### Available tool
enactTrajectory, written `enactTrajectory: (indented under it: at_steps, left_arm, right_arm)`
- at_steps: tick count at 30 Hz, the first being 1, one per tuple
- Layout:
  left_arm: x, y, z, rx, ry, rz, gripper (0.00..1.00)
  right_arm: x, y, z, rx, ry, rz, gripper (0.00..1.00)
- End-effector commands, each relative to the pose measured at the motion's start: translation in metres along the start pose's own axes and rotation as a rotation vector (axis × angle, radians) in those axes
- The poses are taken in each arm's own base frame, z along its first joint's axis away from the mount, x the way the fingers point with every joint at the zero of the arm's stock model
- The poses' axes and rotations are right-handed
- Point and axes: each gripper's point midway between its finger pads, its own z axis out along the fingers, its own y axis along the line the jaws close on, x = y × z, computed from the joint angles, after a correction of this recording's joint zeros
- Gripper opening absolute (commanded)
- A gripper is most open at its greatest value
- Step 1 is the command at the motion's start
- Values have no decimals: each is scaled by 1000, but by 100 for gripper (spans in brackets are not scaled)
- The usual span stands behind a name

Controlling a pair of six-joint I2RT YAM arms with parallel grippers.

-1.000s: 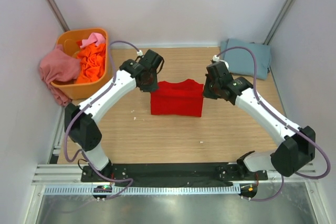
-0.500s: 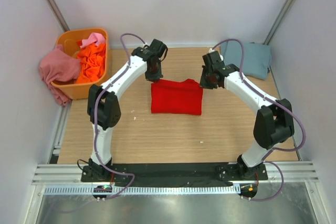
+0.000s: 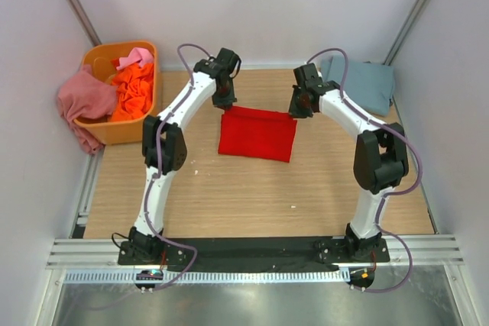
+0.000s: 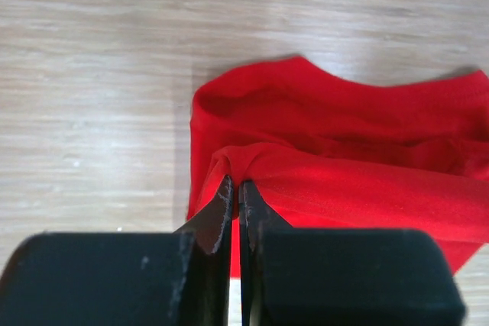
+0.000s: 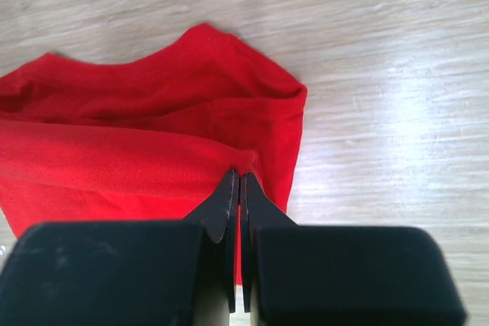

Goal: Fold and stack the t-shirts
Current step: Fold the tshirt, then neatly place the folded tshirt to the corner

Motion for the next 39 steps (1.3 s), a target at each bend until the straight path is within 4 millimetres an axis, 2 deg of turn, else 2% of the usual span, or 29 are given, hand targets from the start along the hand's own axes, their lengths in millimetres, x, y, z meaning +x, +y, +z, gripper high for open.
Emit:
enactTrajectory:
  at_steps: [1,2,4,5,6,7,8,9,10,12,13,14,15,16,17,18,19,20,21,22,24,25,27,28,31,35,38,39]
  left_arm:
    - [-15,7,11,18,-8,8,2]
    - [-22,4,12,32,-26,5,3]
    - [-29,1,28,58,-36,9,18]
    - [-38,0,29,66,-58,1,31]
    - [-43,-2,31,82,-67,-2,55]
    - [-45,0,32,81,-61,-9,59]
    - [-58,1,27,88,-91,-25,61]
    - [-61,4,21,83,-95,-37,66]
    - [-69,6,12,85,-119,-45,68]
    - [-84,12,-23,91,-184,-59,72]
    - [-78,22,-26,63,-174,-55,73]
    - [-87,26,-62,73,-234,-62,74]
    - [-86,30,-74,66,-248,-56,75]
    - [-73,39,-72,34,-217,-47,75]
    - [-70,43,-84,29,-221,-49,74]
    - [-66,47,-108,38,-238,-55,74]
    - [-47,55,-103,17,-189,-51,73]
    - [-37,57,-108,22,-173,-45,72]
    - [-33,60,-132,39,-207,-50,71]
    - [-8,69,-120,13,-148,-40,71]
    - [8,74,-129,27,-153,-35,71]
    - [28,83,-135,23,-140,-33,70]
    - [43,89,-143,34,-149,-33,71]
    - [57,97,-151,36,-149,-33,71]
    - [78,106,-156,28,-129,-26,71]
    - [91,117,-176,27,-158,-32,71]
    - [103,122,-176,26,-157,-39,70]
    - [103,122,-180,41,-185,-43,70]
  right_arm:
    - [-27,-7,1,34,-61,2,1]
    - [-28,-11,5,55,-63,12,1]
    - [-32,-15,15,72,-60,21,4]
    - [-34,-16,20,75,-60,30,16]
    - [-37,-19,24,83,-62,39,35]
    - [-47,-17,25,82,-78,43,78]
    - [-50,-26,35,108,-74,53,89]
    - [-56,-30,37,123,-82,51,99]
    - [-67,-31,32,123,-94,55,100]
    - [-80,-37,21,104,-113,71,100]
    - [-77,-39,20,84,-116,73,100]
    - [-78,-42,14,61,-125,87,99]
    - [-83,-38,-2,12,-153,102,100]
    - [-65,-30,2,-83,-110,118,100]
    - [-57,-25,-1,-141,-97,130,100]
    - [-56,-26,-11,-186,-109,158,100]
    - [-35,-21,-5,-251,-60,175,100]
    - [-26,-21,-3,-272,-43,185,100]
    - [-19,-21,-1,-284,-33,190,100]
    - [-3,-20,5,-314,6,194,100]
    - [11,-19,12,-344,43,201,100]
    - [20,-20,19,-356,58,206,100]
    - [28,-20,25,-379,75,227,100]
    - [29,-21,29,-380,67,230,100]
    - [36,-25,41,-369,75,232,100]
    - [44,-30,58,-357,88,254,100]
    - [49,-32,68,-354,79,290,99]
    - [45,-30,73,-371,56,295,95]
